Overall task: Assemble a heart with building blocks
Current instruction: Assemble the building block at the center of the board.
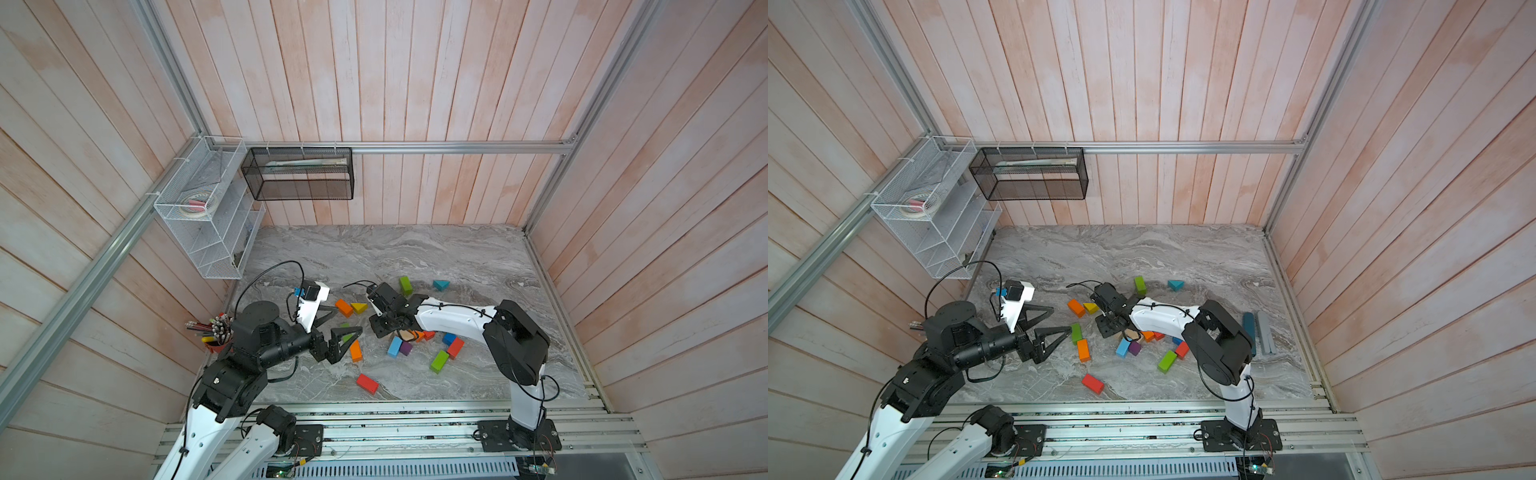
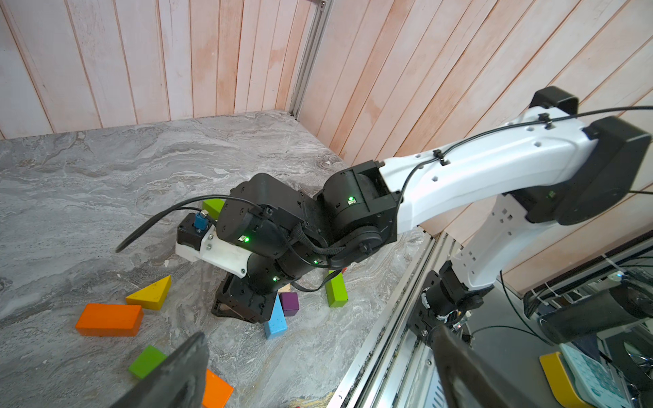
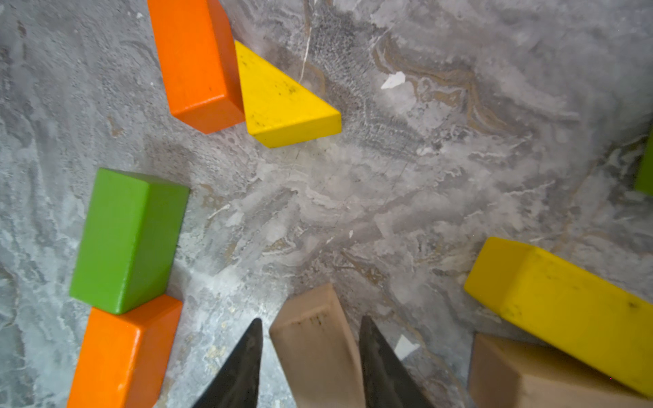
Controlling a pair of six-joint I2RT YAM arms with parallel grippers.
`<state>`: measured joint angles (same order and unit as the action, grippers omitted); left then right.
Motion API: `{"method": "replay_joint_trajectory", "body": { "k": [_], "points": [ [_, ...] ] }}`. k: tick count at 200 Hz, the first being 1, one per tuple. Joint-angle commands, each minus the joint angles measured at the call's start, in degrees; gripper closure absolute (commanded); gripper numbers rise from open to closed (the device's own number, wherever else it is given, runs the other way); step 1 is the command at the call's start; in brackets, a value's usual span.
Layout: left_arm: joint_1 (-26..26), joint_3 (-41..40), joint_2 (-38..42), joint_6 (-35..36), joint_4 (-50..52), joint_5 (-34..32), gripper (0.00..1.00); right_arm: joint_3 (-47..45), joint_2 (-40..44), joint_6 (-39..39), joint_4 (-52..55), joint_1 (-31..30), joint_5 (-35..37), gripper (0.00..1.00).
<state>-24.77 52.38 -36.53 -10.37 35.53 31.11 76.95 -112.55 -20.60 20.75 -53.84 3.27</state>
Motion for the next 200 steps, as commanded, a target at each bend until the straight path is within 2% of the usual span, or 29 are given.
{"method": "replay_joint_trajectory", "body": {
  "k": [1,41,60,85,142,179,200],
  "points": [
    [-0.19,-0.64,0.19,-0.52,-1.68,0.89,0.0,-0.66,-0.82,0.19,2.2,0.32,2.86,0.58],
    [-0.19,-0.18,-0.7,-0.54,-1.78,1.05,0.0,1.58,-2.31,-4.2,2.46,0.91,2.02,0.66],
    [-0.19,0.05,-1.56,-0.35,-1.86,1.49,0.0,2.41,-2.34,-10.93,2.08,2.5,1.76,0.74],
    [-0.19,0.0,-2.18,-0.5,-2.52,2.1,0.0,0.05,-0.89,-18.86,-4.85,5.39,-3.35,0.81],
    [-0.19,-0.57,-1.52,-1.39,-3.87,1.97,0.0,-1.53,-1.27,-25.99,-12.86,9.91,-5.14,0.81],
    [-0.19,-1.49,-1.52,-2.13,-5.24,2.46,0.0,-1.76,-2.0,-29.16,-17.72,10.43,-7.93,0.79],
    [-0.19,-1.67,-1.54,-2.31,-5.46,2.55,0.0,-2.09,-2.5,-30.34,-19.37,10.42,-9.04,0.69]
  ]
}}
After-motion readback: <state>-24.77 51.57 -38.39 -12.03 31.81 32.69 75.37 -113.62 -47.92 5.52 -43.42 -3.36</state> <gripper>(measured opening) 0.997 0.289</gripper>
